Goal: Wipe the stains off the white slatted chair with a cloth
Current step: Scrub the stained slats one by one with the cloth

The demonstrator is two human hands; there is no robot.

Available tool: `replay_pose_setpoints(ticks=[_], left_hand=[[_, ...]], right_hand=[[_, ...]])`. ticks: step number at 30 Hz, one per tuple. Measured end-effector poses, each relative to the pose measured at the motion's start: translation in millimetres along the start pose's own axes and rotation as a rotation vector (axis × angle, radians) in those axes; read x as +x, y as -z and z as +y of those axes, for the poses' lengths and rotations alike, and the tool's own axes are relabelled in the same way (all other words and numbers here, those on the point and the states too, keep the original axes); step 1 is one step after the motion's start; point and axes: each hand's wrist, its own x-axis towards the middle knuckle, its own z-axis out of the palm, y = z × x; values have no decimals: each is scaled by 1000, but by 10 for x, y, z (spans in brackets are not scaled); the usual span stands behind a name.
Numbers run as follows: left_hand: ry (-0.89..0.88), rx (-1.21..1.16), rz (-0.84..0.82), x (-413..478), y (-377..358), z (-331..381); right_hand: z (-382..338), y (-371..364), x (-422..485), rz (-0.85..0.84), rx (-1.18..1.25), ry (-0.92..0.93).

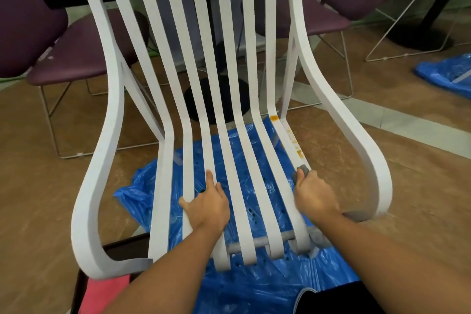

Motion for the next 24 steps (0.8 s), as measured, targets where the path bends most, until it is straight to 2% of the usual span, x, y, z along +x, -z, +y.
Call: replay_pose_setpoints(ticks=[4,9,13,15,20,24], left_hand=[[11,3,-2,-8,7,-2],[10,-3,-6,-29,26,13],[9,-24,0,-15,43,13],[7,-18,-2,-25,34,-11],[11,-10,-8,-18,30,-8],[15,10,-6,-4,55,8]], right_hand=[[214,57,-444,56,-14,-64],[517,-91,-925,176,362,-93],[473,-96,-906,205,339,-112],[438,-79,-856,178,262,-129],[240,73,-494,-28,-2,-144],[-1,115,-81,-139,3,-144]])
